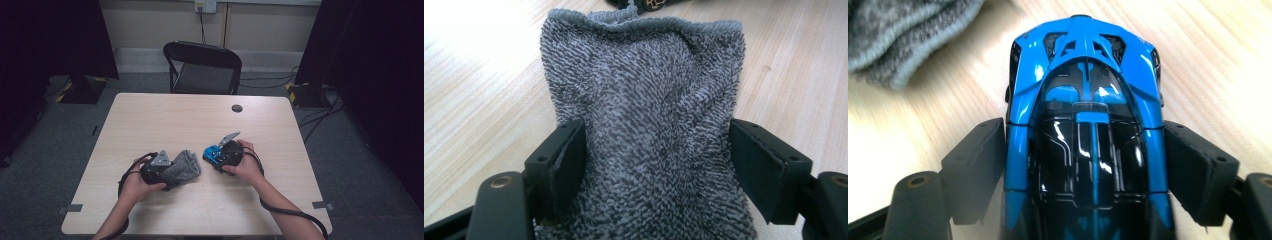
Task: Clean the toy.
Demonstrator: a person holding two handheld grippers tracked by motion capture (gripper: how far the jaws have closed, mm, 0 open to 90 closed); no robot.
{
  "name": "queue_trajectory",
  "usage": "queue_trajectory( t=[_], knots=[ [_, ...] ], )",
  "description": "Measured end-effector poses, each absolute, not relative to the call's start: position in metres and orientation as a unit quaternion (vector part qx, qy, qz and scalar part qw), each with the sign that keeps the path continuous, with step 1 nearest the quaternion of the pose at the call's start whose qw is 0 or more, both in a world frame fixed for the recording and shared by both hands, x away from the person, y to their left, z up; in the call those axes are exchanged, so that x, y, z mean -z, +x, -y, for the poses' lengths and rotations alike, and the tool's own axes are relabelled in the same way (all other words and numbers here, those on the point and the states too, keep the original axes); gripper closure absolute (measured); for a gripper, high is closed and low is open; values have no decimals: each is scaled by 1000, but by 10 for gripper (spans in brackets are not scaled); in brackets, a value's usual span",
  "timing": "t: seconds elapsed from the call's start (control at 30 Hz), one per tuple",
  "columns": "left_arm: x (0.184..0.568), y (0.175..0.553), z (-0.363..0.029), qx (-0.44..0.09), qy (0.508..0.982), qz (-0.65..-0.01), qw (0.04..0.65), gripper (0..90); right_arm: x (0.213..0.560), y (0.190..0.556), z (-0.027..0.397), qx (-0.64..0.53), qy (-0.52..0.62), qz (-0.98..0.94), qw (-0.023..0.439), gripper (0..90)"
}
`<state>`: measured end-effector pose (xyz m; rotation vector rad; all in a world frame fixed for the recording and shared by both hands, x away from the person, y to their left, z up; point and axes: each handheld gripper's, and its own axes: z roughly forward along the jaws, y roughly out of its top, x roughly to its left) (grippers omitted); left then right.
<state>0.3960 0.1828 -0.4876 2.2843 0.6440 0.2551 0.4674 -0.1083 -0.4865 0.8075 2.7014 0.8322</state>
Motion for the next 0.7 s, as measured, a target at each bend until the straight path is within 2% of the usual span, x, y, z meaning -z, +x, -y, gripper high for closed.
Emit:
queue_trajectory(
  t=[0.1, 0.5, 0.53, 0.6, 0.63, 0.7],
  knots=[
    [488, 396, -182, -100, 891, -250, 366, 248, 488, 468, 111, -295, 289, -906, 95, 259],
    [488, 397, -184, -106, 891, -248, 365, 316, 483, 467, 112, -292, 314, -900, 80, 264],
    [490, 398, -184, -107, 890, -250, 366, 347, 482, 467, 113, -292, 314, -900, 81, 263],
    [489, 397, -183, -106, 890, -253, 364, 495, 479, 467, 115, -292, 312, -900, 81, 264],
    [486, 397, -182, -102, 895, -254, 351, 602, 477, 467, 116, -295, 313, -899, 80, 264],
    [481, 398, -178, -98, 895, -277, 337, 701, 474, 466, 116, -298, 309, -900, 77, 263]
  ],
)
